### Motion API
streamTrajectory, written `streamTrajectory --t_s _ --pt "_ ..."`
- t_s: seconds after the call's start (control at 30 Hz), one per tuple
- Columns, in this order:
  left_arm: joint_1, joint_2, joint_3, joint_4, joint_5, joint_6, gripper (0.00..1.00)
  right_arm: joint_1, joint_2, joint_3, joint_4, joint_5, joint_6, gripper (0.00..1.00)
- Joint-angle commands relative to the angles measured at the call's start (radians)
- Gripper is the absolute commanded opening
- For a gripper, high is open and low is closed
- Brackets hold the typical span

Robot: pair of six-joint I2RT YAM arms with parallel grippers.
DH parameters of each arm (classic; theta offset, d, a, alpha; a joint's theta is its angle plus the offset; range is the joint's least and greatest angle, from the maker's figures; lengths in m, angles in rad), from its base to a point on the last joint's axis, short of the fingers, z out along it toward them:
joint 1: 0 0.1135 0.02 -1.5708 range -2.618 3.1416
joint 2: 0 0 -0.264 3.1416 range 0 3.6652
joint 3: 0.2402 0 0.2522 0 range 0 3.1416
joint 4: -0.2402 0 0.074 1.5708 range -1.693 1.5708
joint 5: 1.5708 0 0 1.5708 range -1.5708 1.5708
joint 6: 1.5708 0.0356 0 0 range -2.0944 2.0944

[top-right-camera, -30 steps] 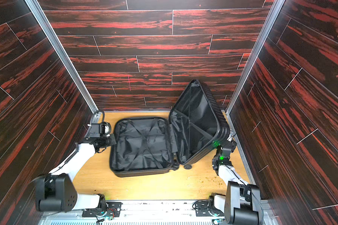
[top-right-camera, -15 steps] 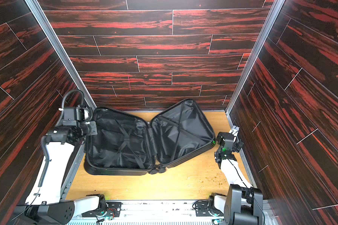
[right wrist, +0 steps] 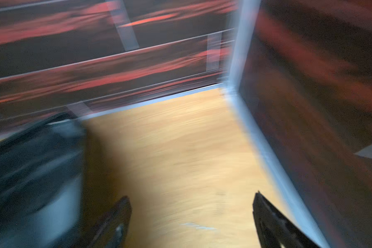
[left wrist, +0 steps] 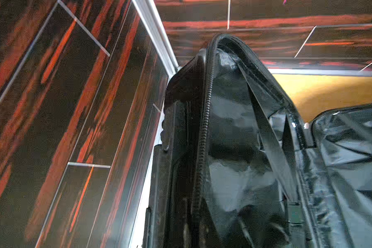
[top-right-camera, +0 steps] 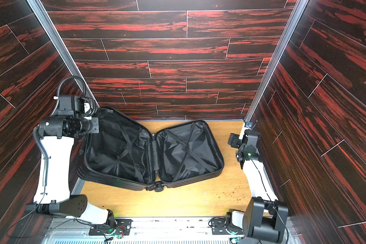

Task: Close the suitcase zippers
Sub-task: Close the suitcase at the center of the board.

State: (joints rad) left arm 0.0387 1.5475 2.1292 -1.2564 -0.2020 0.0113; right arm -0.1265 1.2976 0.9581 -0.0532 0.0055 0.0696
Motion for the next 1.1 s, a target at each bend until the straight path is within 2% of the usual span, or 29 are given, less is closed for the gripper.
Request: streamTrajectory --t_s 0.0,0.17,0.3,0.47,0.57,0.63,0.7,0.8,0.93,1.07 --pt "0.001 0.005 0.136 0.079 0.064 -0.038 0.0 0.006 0.061 0.027 -0.092 -0.322 -0.015 0.83" --pt "0.001 0.071 0.245 0.018 0.105 -0.048 0.0 0.022 0.15 0.032 -0.119 -0.346 -0.005 0.78" --pt "-0.001 0.098 0.301 -0.005 0.112 -0.055 0.0 0.041 0.2 0.029 -0.141 -0.425 -0.007 0.72" --pt "-0.005 0.108 0.326 -0.01 0.139 -0.069 0.0 0.084 0.218 -0.005 -0.129 -0.402 0.01 0.67" --pt "-0.013 0.114 0.344 -0.014 0.148 -0.078 0.0 0.101 0.232 -0.027 -0.117 -0.392 0.058 0.53" --pt "-0.026 0.12 0.365 -0.022 0.15 -0.085 0.0 0.115 0.242 -0.043 -0.115 -0.408 0.076 0.39" --pt "-0.061 0.132 0.397 -0.035 0.081 -0.083 0.0 0.138 0.241 -0.068 -0.103 -0.378 0.101 0.22" --pt "-0.141 0.159 0.463 -0.064 -0.038 -0.057 0.0 0.165 0.233 -0.111 -0.069 -0.323 0.162 0.12" --pt "-0.219 0.189 0.531 -0.074 -0.096 -0.06 0.0 0.208 0.206 -0.164 -0.012 -0.304 0.242 0.01" --pt "-0.291 0.2 0.543 -0.036 -0.13 -0.077 0.0 0.312 0.169 -0.202 0.052 -0.252 0.37 0.0"
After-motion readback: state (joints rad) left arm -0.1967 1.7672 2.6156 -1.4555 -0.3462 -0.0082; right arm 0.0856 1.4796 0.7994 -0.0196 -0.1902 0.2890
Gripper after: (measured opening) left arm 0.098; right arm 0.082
